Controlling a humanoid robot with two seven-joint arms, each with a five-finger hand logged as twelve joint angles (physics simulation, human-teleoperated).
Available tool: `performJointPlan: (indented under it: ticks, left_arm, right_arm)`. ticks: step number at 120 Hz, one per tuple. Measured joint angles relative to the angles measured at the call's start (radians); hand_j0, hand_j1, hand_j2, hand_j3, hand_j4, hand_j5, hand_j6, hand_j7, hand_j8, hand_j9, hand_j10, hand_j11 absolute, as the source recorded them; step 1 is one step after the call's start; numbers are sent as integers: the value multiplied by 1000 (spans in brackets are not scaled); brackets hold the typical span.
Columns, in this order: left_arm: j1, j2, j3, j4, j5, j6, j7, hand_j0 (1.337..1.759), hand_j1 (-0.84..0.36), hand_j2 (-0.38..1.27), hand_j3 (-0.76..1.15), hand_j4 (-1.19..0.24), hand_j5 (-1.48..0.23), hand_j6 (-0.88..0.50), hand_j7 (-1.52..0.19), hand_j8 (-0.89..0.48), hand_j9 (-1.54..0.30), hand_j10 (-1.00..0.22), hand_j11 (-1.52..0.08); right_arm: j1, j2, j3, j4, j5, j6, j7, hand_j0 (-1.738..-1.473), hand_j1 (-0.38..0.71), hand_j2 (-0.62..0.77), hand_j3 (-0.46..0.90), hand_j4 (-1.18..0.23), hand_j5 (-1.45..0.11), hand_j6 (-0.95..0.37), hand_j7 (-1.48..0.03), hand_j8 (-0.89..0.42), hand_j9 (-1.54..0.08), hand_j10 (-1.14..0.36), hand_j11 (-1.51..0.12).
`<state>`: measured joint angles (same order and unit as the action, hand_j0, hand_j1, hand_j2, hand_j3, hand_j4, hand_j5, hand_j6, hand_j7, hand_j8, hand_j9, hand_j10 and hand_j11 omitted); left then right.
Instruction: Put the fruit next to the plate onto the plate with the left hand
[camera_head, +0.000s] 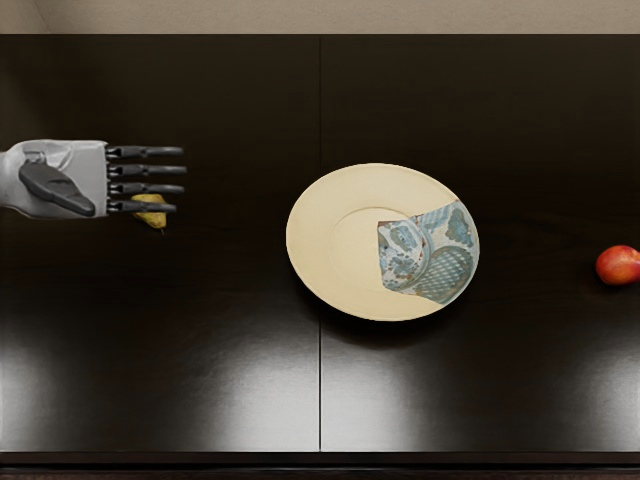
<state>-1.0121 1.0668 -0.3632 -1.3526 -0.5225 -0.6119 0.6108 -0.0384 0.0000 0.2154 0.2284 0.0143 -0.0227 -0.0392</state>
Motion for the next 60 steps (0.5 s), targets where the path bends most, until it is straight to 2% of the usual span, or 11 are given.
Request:
performJointPlan:
  ticks: [31, 37, 52, 60]
  left_arm:
    - [-18, -2, 1, -13, 3, 0, 0, 1658, 348, -1, 0, 4, 1, 5, 0, 5, 0, 4, 0]
    - [-54, -22, 2, -12, 16, 0, 0, 1658, 348, -1, 0, 5, 1, 6, 0, 5, 0, 4, 0]
    - [-119, -142, -8, -10, 175, 0, 0, 1658, 348, -1, 0, 4, 1, 4, 0, 4, 0, 3, 0]
    - [-134, -204, -38, -8, 355, 0, 0, 1658, 348, -1, 0, 3, 0, 3, 0, 3, 0, 2, 0]
  right_arm:
    - [0, 0, -2, 0, -7, 9, -1, -1658, -314, -6, 0, -29, -38, -29, -38, -29, -38, -29, -38]
    - [0, 0, -2, 0, -8, 9, -1, -1658, -314, -6, 0, -29, -38, -29, -38, -29, -38, -29, -38]
    - [0, 0, -2, 0, -8, 10, -1, -1658, -314, -6, 0, -29, -38, -29, -38, -29, -38, -29, -38]
    - [0, 0, -2, 0, -8, 10, -1, -1658, -314, -6, 0, -29, -38, -29, -38, -29, -38, -29, -38]
